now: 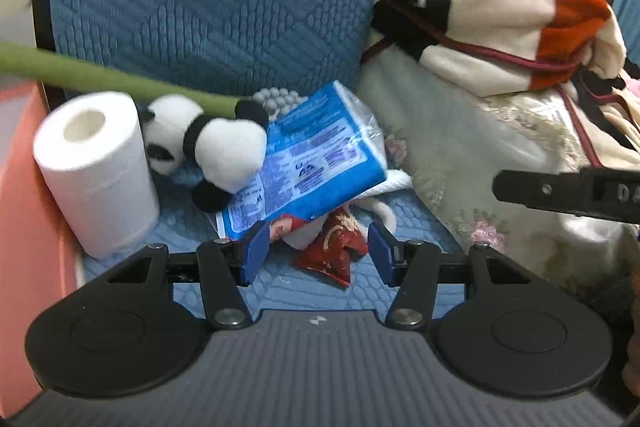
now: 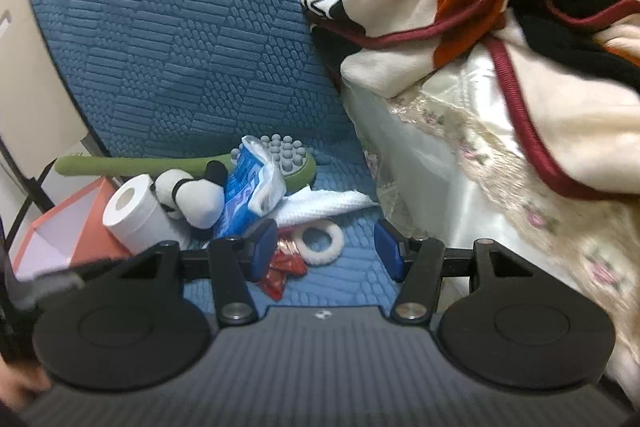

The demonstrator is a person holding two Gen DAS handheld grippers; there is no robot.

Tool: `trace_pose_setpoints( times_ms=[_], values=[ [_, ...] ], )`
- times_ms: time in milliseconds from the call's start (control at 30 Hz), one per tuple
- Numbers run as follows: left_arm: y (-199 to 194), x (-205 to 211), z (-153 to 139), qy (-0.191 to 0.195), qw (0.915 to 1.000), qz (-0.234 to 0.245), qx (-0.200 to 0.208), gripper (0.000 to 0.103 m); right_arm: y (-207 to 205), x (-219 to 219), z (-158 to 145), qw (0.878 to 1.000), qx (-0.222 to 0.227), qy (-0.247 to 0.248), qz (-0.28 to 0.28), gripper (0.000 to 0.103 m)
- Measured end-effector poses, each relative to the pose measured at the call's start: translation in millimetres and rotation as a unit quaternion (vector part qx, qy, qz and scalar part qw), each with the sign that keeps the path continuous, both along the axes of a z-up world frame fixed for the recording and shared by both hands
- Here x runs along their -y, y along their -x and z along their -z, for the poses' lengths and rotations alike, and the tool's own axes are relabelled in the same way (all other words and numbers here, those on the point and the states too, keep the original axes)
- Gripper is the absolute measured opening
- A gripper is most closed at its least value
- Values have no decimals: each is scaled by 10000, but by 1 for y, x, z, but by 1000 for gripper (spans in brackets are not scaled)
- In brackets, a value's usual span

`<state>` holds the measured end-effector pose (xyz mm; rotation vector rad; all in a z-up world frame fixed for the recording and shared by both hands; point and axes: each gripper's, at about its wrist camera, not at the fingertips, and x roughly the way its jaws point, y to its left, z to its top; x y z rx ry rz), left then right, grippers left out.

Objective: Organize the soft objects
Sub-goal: 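Grasp the blue tissue packet with the left gripper while the right gripper grasps the white cloth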

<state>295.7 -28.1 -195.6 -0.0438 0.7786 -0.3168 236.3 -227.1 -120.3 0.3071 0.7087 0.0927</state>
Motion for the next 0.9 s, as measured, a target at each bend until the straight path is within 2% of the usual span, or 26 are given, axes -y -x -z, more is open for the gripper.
trace_pose_setpoints(
  times_ms=[233,433,600,767,867,900],
  values=[
    [-20,1,18,57,9999,-118,-83,62,-46,-12,26,9982,-548,-194,-155,57],
    [-36,3,35,-77,9996,-231,-168,65,-83,-7,57,9904,-1158,-757,-3,53],
    [-45,6,44,-198,9995,-183,-145,65,-100,-10,67,9851,-1261,-1156,158,53],
    [-48,10,51,-400,9990,-190,-98,65,-114,-6,82,9735,-1513,-1678,356,53],
    [-48,3,53,-310,9991,-276,-116,62,-120,-8,87,9712,-1548,-1743,494,53],
    [-48,0,53,-238,9991,-302,-152,57,-121,-9,87,9711,-1525,-1744,578,52]
  ],
)
